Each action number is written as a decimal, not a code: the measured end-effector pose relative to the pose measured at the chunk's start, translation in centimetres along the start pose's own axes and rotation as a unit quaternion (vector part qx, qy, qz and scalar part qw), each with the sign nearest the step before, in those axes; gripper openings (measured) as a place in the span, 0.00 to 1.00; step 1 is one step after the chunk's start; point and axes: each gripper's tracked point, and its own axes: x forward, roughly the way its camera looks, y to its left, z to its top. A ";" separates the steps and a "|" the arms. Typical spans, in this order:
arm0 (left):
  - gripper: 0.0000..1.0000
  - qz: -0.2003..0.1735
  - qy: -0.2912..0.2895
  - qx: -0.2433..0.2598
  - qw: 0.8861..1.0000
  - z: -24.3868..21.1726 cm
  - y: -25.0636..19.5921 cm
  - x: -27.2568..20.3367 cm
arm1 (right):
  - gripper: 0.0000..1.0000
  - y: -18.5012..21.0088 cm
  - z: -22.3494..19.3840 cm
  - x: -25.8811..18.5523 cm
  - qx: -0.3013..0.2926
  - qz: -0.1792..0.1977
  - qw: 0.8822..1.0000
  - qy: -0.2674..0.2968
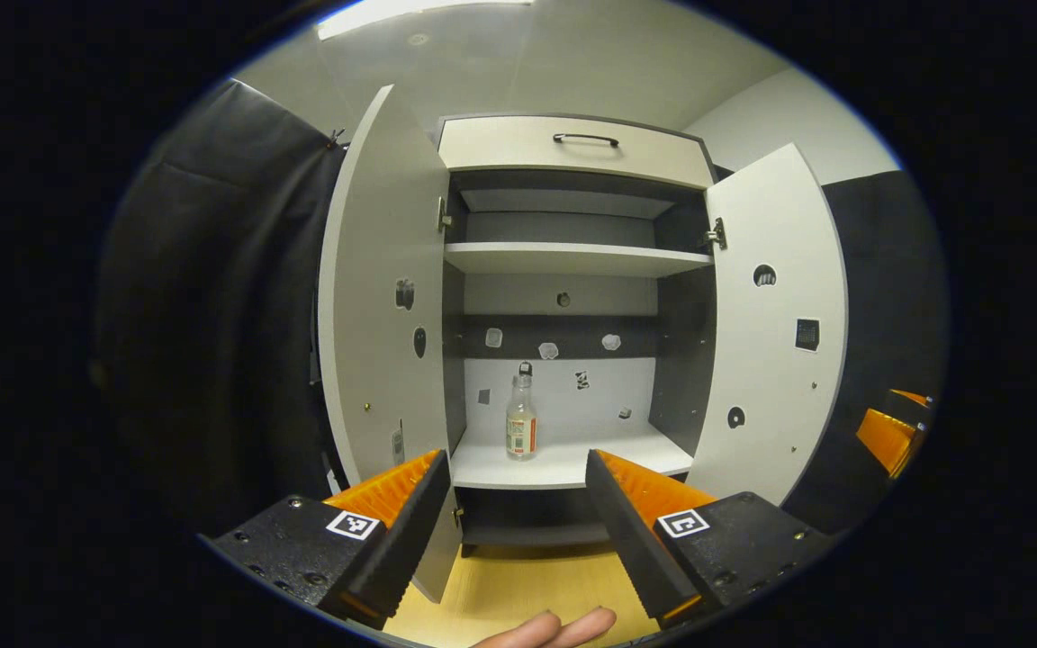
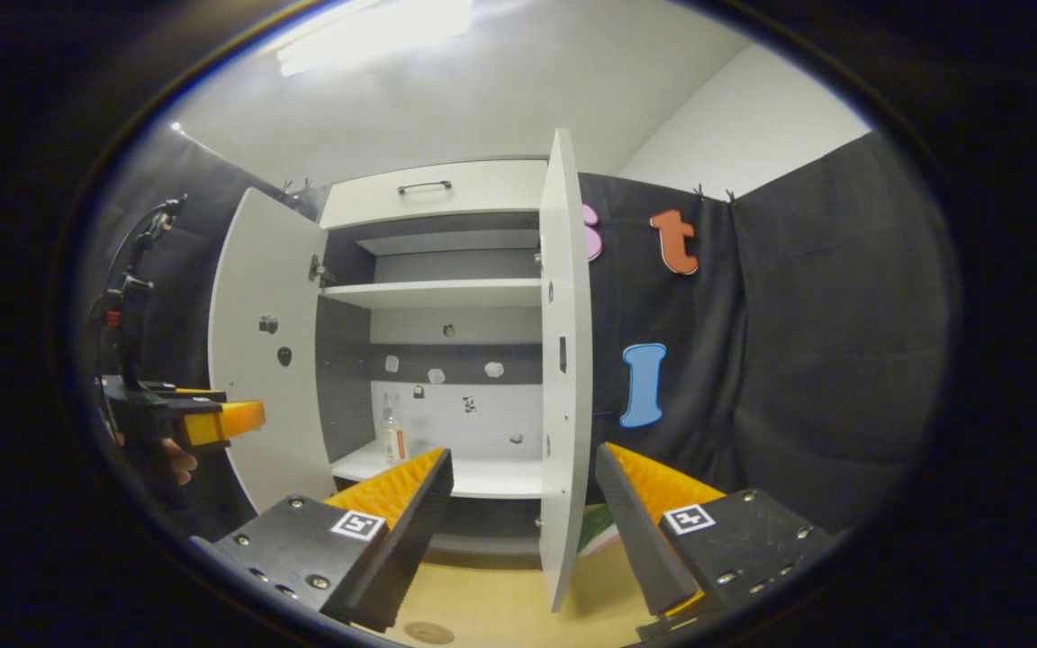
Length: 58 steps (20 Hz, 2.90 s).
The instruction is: Grasp the bottle in the cabinet with the left hand and place it on the coaster, then close the right door with the right hand and the left door with the left hand.
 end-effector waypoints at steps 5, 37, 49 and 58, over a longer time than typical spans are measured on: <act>0.97 -0.009 0.010 -0.007 1.000 -1.8 -0.5 5.6 | 0.97 0.8 -0.5 1.0 -0.004 0.005 1.000 -0.001; 0.87 0.013 0.041 0.000 0.999 -11.7 0.8 43.8 | 0.93 3.2 -1.8 2.5 0.002 -0.001 1.000 0.004; 0.81 -0.022 0.014 -0.071 0.997 -5.1 -0.3 31.5 | 0.93 1.1 -1.0 -6.0 0.016 0.006 1.000 -0.017; 0.83 -0.040 0.005 -0.092 0.995 -4.1 -1.5 18.4 | 0.97 -0.5 -0.1 -12.4 0.061 0.039 0.997 -0.040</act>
